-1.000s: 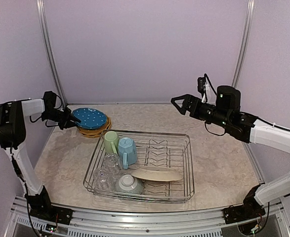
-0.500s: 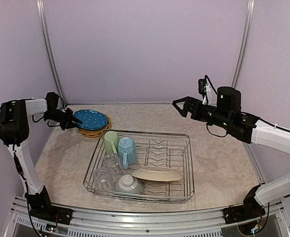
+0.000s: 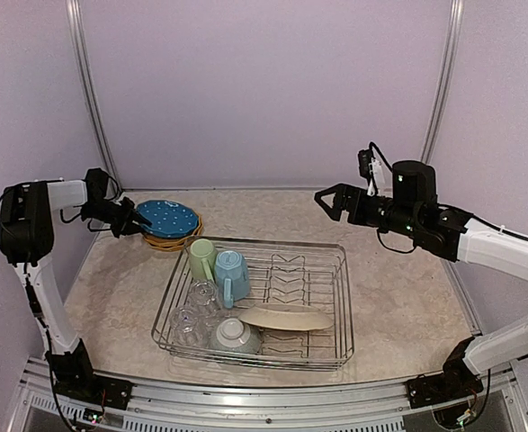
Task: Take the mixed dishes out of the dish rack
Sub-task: Place the plate on the plate, then grab the plate from the dish rack.
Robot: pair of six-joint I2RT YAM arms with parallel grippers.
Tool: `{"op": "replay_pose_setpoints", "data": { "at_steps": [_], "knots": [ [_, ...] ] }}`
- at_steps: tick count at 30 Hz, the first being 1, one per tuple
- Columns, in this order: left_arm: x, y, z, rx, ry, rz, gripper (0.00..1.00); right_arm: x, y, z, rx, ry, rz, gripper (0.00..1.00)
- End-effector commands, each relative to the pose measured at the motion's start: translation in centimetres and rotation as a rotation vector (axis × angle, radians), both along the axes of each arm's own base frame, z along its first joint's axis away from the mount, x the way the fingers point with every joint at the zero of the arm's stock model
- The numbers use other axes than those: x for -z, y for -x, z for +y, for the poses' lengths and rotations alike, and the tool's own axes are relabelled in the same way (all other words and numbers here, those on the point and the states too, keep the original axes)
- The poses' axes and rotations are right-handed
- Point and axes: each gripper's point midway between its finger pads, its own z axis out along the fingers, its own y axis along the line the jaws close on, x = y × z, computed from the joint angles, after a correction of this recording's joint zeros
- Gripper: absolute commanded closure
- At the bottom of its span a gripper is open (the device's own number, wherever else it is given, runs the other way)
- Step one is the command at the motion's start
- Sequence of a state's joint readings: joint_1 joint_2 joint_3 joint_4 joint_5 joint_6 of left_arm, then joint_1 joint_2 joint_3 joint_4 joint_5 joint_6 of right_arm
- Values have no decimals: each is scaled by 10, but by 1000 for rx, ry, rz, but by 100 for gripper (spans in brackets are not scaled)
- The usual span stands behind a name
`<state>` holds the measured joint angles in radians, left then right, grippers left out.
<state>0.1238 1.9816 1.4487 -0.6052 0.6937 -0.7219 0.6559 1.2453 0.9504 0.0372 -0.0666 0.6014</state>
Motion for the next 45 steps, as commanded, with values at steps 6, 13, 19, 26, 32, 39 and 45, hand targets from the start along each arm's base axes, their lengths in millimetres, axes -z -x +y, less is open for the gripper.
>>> {"op": "replay_pose_setpoints", "data": {
  "at_steps": [6, 13, 19, 26, 32, 39, 45],
  "knots": [
    [-47, -13, -5, 43, -25, -147, 68, 34, -4, -8, 42, 260, 90, 0],
    [-45, -10, -1, 40, -59, -125, 58, 30, 2, 2, 27, 350, 41, 0],
    [-44, -9, 2, 38, -85, -112, 50, 30, 12, 21, -42, 446, 11, 0],
    [-39, -7, 4, 38, -98, -92, 47, 24, 40, 52, -217, 505, -65, 0],
    [-49, -6, 6, 34, -123, -123, 40, 24, 72, 77, -418, 542, -121, 0],
    [-75, -1, 0, 44, -149, -221, 26, 47, 114, 97, -635, 646, -104, 0],
    [-96, 4, -8, 59, -181, -300, 17, 64, 157, 115, -794, 721, -118, 0]
  ]
}}
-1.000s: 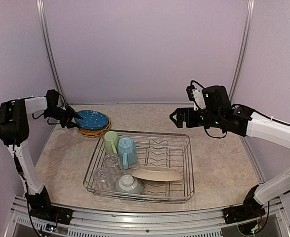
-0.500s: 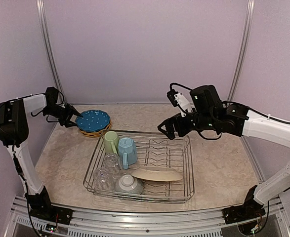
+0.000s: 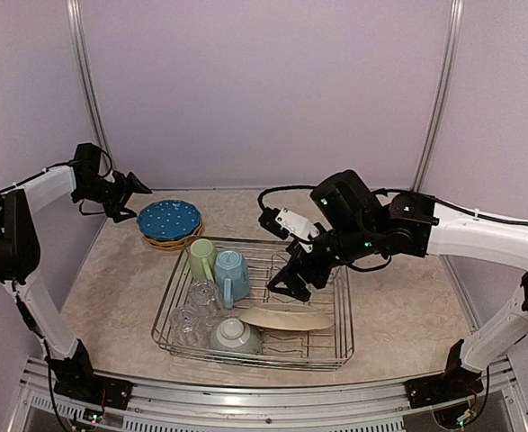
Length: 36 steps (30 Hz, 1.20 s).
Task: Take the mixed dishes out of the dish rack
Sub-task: Grab the plate from the dish rack.
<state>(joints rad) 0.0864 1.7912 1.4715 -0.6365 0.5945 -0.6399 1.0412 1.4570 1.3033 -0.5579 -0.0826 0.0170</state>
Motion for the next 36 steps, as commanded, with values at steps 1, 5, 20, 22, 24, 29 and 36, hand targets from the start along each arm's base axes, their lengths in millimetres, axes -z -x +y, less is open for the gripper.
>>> {"op": "replay_pose_setpoints", "data": {
  "at_steps": [1, 5, 20, 22, 24, 29, 36],
  "knots": [
    [-21, 2, -5, 20, -42, -95, 16, 16, 37, 10, -138, 103, 19, 0],
    [-27, 4, -7, 24, -51, -117, 12, 31, 52, 16, -159, 190, 12, 0],
    [-28, 6, -11, 34, -57, -120, 8, 77, 67, 8, -92, 515, -136, 0],
    [-29, 6, -13, 37, -56, -122, 8, 81, 66, 6, -82, 557, -167, 1],
    [-28, 7, -13, 37, -60, -118, 8, 85, 63, 5, -71, 597, -197, 2],
    [-28, 7, -14, 39, -60, -119, 8, 97, 56, -2, -19, 709, -241, 14],
    [-29, 7, -15, 40, -57, -120, 8, 112, 51, -8, 0, 793, -288, 32]
  ]
}}
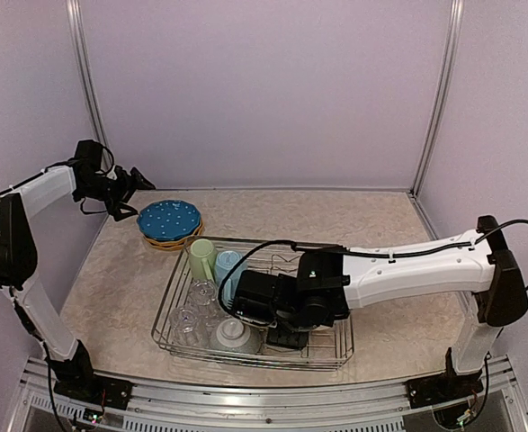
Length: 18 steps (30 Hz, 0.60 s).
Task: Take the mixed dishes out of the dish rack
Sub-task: Grab the plate from the dish rack.
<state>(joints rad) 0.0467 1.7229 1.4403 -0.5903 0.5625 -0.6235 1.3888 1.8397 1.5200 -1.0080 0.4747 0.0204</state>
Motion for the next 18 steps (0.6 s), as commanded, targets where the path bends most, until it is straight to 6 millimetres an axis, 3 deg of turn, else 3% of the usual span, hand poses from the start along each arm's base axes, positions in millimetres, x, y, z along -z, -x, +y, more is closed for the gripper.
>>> {"op": "replay_pose_setpoints", "data": {
  "at_steps": [1, 7, 18],
  "knots": [
    [-9, 4, -2, 9, -15, -31, 8, 3, -4, -8, 20, 69, -66, 34],
    [-9, 4, -2, 11, -9, -32, 8, -5, -3, -2, 7, 50, -102, 45],
    [-10, 5, -6, 18, -13, -35, 8, -20, 0, 2, -1, 20, -144, 76]
  ]
}}
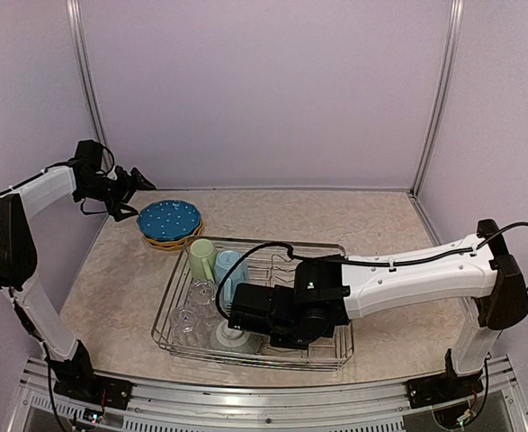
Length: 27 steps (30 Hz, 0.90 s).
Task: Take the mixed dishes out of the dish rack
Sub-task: Grab the plate from the dish rack.
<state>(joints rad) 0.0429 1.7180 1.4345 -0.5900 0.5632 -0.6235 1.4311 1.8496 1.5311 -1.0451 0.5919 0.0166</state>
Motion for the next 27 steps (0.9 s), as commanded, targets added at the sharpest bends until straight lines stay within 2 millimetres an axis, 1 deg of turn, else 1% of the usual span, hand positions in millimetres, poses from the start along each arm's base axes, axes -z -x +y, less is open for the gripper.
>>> {"op": "replay_pose_setpoints", "data": {
  "at_steps": [1, 6, 9, 14, 20, 23, 27],
  "knots": [
    [-10, 4, -3, 12, -13, -35, 8, -15, 0, 6, 15, -39, -46, 77],
    [-9, 4, -3, 13, -12, -32, 8, -21, 2, 6, 22, -28, -91, 84],
    [-9, 4, -3, 12, -12, -33, 8, -26, 3, 4, 27, -9, -130, 91],
    [-9, 4, -4, 13, -13, -32, 8, -45, 6, 6, 23, -5, -209, 100],
    [-7, 4, -5, 17, -12, -28, 8, -66, 9, 6, 16, -31, -270, 100],
    [-8, 4, -5, 17, -16, -30, 8, -75, 6, 0, 32, -31, -305, 100],
    [-8, 4, -5, 16, -16, -30, 8, -93, 5, -3, 43, -62, -335, 100]
  ]
}}
